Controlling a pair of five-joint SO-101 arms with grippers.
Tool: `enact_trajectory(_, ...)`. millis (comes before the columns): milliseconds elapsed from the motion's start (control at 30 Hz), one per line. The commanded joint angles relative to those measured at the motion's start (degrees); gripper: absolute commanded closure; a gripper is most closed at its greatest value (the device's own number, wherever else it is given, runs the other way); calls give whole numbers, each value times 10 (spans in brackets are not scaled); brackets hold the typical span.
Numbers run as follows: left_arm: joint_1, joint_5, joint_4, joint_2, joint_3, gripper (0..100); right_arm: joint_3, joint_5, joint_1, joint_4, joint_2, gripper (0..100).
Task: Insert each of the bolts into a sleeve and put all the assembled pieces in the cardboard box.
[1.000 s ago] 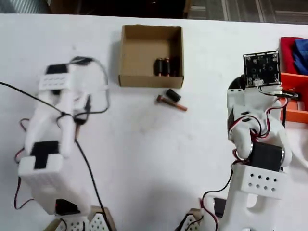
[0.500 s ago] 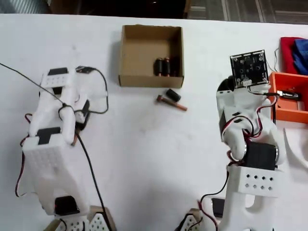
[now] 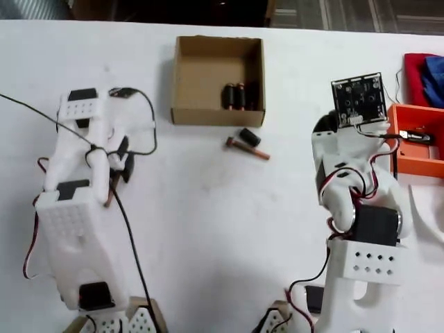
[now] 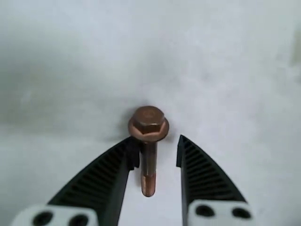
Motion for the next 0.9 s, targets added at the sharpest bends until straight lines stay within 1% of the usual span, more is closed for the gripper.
enact_trajectory(0, -5, -4, 4, 3, -5, 850, -5, -4, -2, 0, -19, 978)
enact_trajectory(67, -5, -4, 5, 12, -2, 863, -5, -4, -2, 0, -19, 978)
enact_trajectory(200, -5, -4, -9, 17, -7, 920, -5, -4, -2, 0, -19, 978)
enact_trajectory(400, -5, -4, -33, 22, -7, 915, -5, -4, -2, 0, -19, 978)
enact_trajectory(567, -4, -4, -37, 17, -9, 853, -5, -4, -2, 0, -19, 978)
enact_trajectory(867, -4, -4, -35, 23, -58, 850, -5, -4, -2, 0, -19, 978)
